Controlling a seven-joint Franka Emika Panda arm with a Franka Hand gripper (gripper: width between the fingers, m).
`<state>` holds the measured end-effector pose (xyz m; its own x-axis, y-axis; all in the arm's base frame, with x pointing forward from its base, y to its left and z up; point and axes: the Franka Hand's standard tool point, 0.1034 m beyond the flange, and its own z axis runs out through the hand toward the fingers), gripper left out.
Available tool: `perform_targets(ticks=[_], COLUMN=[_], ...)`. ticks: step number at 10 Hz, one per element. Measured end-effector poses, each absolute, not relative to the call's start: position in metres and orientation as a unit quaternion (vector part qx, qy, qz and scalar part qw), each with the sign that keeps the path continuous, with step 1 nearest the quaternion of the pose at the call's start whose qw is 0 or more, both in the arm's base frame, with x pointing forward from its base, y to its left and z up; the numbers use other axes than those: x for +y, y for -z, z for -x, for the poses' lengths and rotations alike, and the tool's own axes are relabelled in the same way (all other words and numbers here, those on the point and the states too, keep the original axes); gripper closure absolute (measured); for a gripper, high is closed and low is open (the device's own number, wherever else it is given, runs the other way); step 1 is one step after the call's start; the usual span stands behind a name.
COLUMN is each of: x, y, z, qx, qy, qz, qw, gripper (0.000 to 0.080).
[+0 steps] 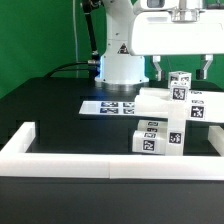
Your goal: Assemble chair
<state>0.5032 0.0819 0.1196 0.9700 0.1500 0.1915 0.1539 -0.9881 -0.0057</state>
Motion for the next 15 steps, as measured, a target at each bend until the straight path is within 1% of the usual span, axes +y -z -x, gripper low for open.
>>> perform_targets(ticks=[1, 2, 3, 5, 7, 9, 10, 12, 15], x=[0.0808, 0.0799, 0.0798, 0.0798, 0.0798, 0.0801, 0.0801, 0.0797, 0.0798], y=[-0.1197, -0.1197, -0.1195, -0.1195, -0.1194, -0.1193, -0.1193, -0.1194, -0.1197], z=[-0.5036, -0.5037, -0.5037, -0.5037, -0.5037, -0.5034, -0.5035, -0.5043, -0.505], qx=[-0.123, -0.131, -0.127, -0.127, -0.108, 0.01, 0.027, 0.131, 0.241], qy=[0.096, 0.096, 0.095, 0.095, 0.095, 0.094, 0.094, 0.092, 0.09], qz=[0.988, 0.987, 0.987, 0.987, 0.99, 0.995, 0.995, 0.987, 0.965], qw=[0.003, 0.002, 0.002, 0.002, 0.004, 0.019, 0.021, 0.032, 0.044], gripper=[0.015, 0.015, 0.0236, 0.0514, 0.0513, 0.0513, 0.0513, 0.0512, 0.0512])
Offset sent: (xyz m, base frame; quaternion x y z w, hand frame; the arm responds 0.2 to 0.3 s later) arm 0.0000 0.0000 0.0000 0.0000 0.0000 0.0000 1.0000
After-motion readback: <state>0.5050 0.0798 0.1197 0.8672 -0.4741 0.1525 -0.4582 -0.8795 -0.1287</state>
